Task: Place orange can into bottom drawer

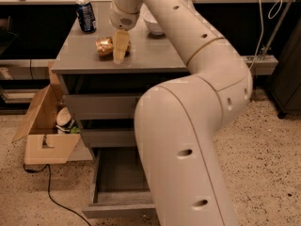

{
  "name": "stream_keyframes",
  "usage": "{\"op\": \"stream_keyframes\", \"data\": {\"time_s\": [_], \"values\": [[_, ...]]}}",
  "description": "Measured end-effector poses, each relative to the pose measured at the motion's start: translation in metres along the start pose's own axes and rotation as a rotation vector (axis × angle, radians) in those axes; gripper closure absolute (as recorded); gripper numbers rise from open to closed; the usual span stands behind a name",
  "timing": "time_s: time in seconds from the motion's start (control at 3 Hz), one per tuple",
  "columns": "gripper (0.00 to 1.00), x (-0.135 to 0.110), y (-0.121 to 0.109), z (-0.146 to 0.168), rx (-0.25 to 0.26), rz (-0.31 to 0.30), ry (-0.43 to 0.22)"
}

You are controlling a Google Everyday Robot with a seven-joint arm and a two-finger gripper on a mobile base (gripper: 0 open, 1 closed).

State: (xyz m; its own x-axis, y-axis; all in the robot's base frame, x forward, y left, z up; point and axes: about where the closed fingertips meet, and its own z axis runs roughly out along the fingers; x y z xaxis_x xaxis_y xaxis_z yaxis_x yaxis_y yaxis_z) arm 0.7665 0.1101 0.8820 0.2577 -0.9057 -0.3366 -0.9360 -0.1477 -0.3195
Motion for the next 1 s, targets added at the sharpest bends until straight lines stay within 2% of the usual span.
{"op": "stream_keyframes", "data": {"time_s": [0.67,1.0], "values": [[0.03,-0.003,0.0,0.042,-0.079,-0.019,0.083],[0.25,-0.005,-0.001,0.054,-0.096,-0.032,0.112]]}}
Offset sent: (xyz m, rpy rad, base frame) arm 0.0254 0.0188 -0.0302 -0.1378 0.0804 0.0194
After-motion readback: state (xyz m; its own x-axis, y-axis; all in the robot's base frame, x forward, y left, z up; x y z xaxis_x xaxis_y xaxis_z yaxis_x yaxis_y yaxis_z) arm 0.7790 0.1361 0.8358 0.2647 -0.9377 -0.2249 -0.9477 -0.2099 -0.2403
